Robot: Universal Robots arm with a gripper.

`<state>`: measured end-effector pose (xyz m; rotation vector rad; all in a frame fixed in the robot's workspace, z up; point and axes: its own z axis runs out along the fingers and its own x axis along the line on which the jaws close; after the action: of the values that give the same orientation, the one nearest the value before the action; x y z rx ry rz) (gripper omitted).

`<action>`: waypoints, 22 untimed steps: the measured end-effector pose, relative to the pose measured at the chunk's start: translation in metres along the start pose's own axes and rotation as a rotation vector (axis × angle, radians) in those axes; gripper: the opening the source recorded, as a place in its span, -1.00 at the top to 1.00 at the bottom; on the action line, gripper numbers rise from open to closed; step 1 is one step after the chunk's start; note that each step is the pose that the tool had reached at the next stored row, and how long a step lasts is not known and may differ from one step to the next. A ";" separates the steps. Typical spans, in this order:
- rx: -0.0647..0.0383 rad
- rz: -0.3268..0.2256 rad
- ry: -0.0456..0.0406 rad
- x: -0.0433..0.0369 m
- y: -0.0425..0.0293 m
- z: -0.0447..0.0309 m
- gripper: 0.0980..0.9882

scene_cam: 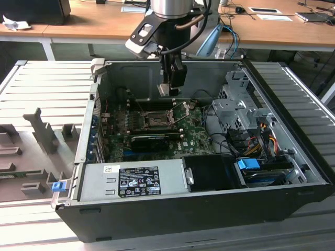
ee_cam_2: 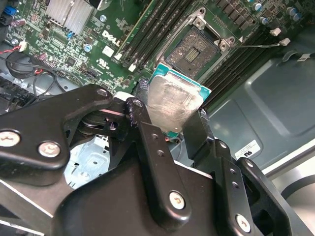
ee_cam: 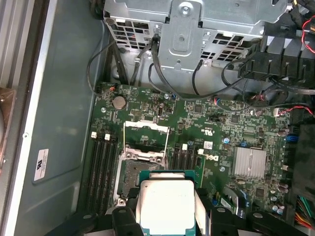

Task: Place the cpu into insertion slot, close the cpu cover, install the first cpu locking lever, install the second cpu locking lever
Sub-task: 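Place the cpu into insertion slot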

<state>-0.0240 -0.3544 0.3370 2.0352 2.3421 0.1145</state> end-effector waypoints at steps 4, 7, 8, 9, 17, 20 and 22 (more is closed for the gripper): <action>0.000 0.000 0.0000 -0.0001 -0.0001 0.0012 0.03; 0.000 0.000 0.0001 -0.0001 -0.0002 0.0017 0.03; 0.001 0.000 0.0001 -0.0001 -0.0002 0.0019 0.03; 0.001 0.000 0.0001 -0.0001 -0.0002 0.0020 0.03; 0.006 0.000 0.0008 -0.0002 -0.0004 0.0045 0.03; 0.007 0.000 0.0010 -0.0002 -0.0005 0.0055 0.03; 0.010 0.000 0.0013 -0.0002 -0.0005 0.0066 0.03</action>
<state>-0.0240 -0.3544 0.3304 2.0407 2.3480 0.1042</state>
